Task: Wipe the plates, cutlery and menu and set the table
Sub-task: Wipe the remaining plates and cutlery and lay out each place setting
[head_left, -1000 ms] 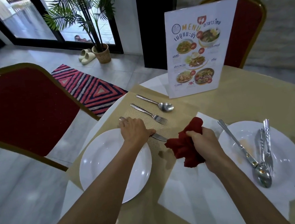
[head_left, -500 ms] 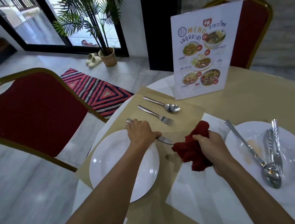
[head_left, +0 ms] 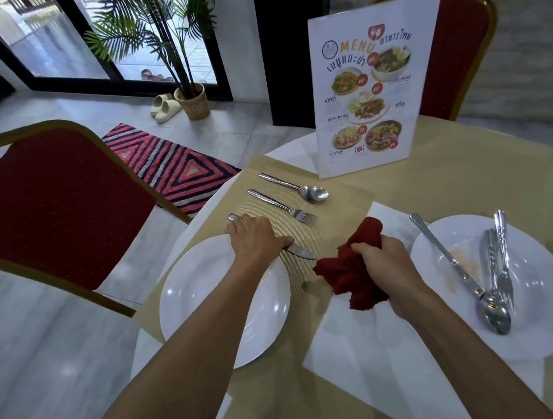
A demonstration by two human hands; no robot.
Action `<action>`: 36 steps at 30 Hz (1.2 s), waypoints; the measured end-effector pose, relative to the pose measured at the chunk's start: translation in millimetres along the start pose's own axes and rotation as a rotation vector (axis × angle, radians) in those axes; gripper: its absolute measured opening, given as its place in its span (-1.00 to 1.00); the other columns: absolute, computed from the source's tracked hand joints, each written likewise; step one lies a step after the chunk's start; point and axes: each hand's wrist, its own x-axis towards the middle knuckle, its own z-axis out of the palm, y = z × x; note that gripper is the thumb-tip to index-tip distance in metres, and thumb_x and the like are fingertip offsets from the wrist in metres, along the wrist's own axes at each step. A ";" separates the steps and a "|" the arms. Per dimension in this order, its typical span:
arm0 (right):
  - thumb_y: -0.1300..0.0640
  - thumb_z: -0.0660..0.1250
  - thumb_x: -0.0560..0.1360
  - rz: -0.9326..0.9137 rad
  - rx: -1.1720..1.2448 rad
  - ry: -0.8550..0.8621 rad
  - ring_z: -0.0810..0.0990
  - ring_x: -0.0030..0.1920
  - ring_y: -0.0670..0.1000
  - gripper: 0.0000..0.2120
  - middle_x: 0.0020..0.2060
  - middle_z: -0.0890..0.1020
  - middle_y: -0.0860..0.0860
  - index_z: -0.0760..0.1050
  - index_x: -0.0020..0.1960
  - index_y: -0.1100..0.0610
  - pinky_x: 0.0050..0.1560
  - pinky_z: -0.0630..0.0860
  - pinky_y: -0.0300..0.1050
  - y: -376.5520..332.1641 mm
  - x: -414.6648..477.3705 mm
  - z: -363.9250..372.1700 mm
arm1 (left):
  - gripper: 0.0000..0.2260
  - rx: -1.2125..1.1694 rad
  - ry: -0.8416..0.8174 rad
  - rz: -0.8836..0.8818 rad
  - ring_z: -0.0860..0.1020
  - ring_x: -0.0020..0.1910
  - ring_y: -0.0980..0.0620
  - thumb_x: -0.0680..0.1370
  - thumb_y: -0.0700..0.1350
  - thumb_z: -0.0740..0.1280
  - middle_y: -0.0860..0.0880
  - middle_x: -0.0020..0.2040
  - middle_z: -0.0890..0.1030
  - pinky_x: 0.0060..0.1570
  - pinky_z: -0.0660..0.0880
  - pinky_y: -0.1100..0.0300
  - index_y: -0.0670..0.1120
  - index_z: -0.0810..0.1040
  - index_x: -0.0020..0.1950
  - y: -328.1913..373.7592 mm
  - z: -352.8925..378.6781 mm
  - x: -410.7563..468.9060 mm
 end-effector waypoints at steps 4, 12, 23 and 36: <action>0.12 0.26 0.63 0.001 0.008 -0.002 0.70 -0.27 0.05 -0.84 -0.25 0.71 0.07 0.56 0.10 0.17 -0.37 0.55 -0.13 1.5 -1.6 -2.1 | -0.33 0.072 0.014 0.011 0.34 0.42 -0.30 0.44 0.40 0.33 -0.26 0.33 0.50 0.47 0.18 -0.17 -0.19 0.61 0.15 2.5 -5.9 -5.2; 0.21 0.19 0.63 0.005 0.084 -0.058 0.63 -0.48 0.10 -0.84 -0.42 0.71 0.09 0.50 0.09 0.26 -0.57 0.46 -0.18 -2.6 -24.3 -14.6 | -0.41 0.017 0.099 0.115 0.44 0.34 -0.16 0.49 0.35 0.30 -0.17 0.25 0.56 0.50 0.12 -0.18 -0.19 0.59 0.09 11.9 -28.8 -23.0; 0.14 0.23 0.63 -0.018 0.128 0.014 0.62 -0.54 -0.09 -0.91 -0.41 0.68 -0.04 0.46 0.05 0.15 -0.59 0.47 -0.27 13.8 -84.0 -86.4 | -0.42 -0.287 0.062 0.436 0.50 0.31 -0.15 0.56 0.27 0.28 -0.15 0.29 0.59 0.40 0.28 0.00 -0.19 0.56 0.32 106.3 -50.2 -124.1; 0.09 0.21 0.67 -0.023 0.303 -0.105 0.67 -0.35 0.24 -0.87 -0.23 0.75 0.20 0.43 0.16 0.11 -0.40 0.58 -0.03 96.7 -123.3 -240.0 | -0.68 -0.463 -0.105 0.069 0.66 -0.06 -0.13 0.51 0.09 0.27 -0.10 -0.05 0.69 0.02 0.62 -0.01 -0.13 0.66 -0.01 237.7 -11.9 -162.8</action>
